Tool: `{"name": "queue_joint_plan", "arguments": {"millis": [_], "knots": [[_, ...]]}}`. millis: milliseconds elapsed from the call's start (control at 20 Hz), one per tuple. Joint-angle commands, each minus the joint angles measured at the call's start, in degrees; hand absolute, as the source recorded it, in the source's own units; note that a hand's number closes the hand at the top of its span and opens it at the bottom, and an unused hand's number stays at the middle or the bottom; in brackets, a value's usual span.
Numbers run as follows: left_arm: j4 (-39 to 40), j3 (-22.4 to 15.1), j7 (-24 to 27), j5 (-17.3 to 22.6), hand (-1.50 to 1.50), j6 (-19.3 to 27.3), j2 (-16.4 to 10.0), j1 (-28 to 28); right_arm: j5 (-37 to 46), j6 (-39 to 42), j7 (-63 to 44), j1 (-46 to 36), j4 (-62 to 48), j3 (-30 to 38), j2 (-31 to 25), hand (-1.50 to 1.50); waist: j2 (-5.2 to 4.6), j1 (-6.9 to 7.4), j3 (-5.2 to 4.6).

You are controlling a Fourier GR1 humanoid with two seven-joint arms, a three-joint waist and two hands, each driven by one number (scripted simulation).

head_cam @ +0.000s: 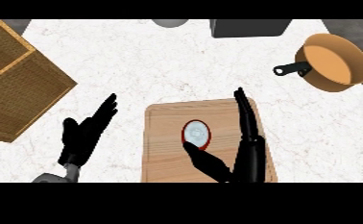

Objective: Pick the can from the cutting board and place it in the pot

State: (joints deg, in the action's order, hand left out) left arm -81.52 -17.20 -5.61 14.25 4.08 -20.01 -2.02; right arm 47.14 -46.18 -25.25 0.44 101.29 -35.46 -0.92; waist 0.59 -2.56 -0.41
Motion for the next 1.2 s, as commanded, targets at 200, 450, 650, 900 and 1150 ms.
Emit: {"name": "queue_joint_plan", "arguments": {"millis": [200, 450, 650, 900, 1150], "knots": [[4.0, 1.5, 0.0, 0.3, 0.0, -2.8, 0.1, -4.2, 10.3, 11.6, -34.1, -6.6, 9.9, -3.7, 0.9, -1.5, -0.51, 1.99, 0.24], [5.2, 1.4, -0.5, 0.2, 0.0, -4.3, 0.6, -5.7, 2.7, 13.7, -42.8, -10.8, 3.6, -5.0, 0.9, -1.5, -0.88, 3.08, 0.35], [4.0, -0.4, -1.4, -2.0, 0.0, -0.9, 3.8, -5.6, -3.7, 22.4, -44.5, -12.3, 2.5, -4.5, 0.9, -1.5, -0.78, 2.99, 0.38], [0.1, 0.2, -4.3, -3.7, 0.0, -0.4, 3.6, -4.0, -6.9, 20.7, -34.0, -6.9, -2.9, -1.3, -0.4, -1.5, -0.6, 2.73, 0.44], [5.0, 3.5, 0.4, -5.4, 0.0, -4.1, 5.5, -4.1, 1.1, 20.5, -35.5, -3.4, 1.9, -1.9, 0.5, -1.5, -0.55, 2.41, 0.4]]}}
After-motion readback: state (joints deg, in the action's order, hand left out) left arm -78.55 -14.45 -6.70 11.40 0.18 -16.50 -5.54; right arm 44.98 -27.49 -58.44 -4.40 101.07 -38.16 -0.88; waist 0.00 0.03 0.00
